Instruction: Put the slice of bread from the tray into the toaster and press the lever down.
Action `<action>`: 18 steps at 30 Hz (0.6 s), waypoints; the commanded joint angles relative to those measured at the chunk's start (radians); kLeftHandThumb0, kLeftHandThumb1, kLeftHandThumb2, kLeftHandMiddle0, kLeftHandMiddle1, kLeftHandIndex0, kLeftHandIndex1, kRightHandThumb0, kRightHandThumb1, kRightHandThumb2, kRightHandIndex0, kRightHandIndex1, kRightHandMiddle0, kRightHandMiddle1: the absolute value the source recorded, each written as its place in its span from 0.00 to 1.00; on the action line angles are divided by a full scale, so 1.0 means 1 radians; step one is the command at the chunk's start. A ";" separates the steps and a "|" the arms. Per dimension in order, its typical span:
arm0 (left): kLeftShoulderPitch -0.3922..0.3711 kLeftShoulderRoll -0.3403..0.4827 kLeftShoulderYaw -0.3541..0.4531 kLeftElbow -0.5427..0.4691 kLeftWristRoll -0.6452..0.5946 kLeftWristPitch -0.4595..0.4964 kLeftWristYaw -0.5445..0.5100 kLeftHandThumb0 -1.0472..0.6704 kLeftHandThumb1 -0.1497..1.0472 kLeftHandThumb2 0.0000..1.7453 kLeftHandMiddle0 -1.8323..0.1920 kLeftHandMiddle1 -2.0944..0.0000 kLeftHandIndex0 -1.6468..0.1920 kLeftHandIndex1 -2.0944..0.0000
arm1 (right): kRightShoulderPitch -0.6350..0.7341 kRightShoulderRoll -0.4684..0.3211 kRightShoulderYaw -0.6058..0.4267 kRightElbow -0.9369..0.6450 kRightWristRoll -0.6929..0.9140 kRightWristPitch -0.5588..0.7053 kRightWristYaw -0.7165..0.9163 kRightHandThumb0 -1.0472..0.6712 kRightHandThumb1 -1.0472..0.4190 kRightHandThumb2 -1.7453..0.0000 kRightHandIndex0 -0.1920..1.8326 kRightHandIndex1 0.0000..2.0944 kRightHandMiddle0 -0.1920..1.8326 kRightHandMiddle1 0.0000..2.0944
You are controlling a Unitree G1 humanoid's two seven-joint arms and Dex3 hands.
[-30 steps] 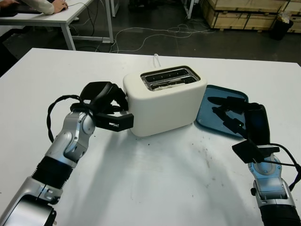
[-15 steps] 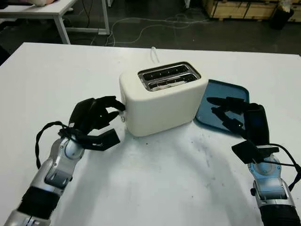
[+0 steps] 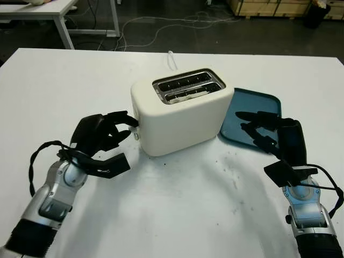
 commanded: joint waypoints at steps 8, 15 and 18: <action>0.004 0.011 0.196 -0.071 -0.014 -0.089 0.053 0.36 0.89 0.04 0.59 0.32 0.52 0.60 | -0.096 -0.112 -0.038 0.067 0.107 0.034 0.145 0.38 0.09 0.94 0.52 0.24 0.55 0.00; -0.017 0.056 0.278 -0.042 0.011 -0.123 0.068 0.36 0.88 0.00 0.57 0.36 0.48 0.66 | -0.169 -0.213 -0.061 0.065 0.151 0.153 0.275 0.32 0.09 0.99 0.54 0.05 0.51 0.00; -0.039 0.106 0.292 -0.034 0.036 -0.106 0.036 0.36 0.87 0.00 0.54 0.40 0.44 0.70 | -0.231 -0.270 -0.055 0.109 0.144 0.164 0.331 0.32 0.11 1.00 0.55 0.04 0.50 0.00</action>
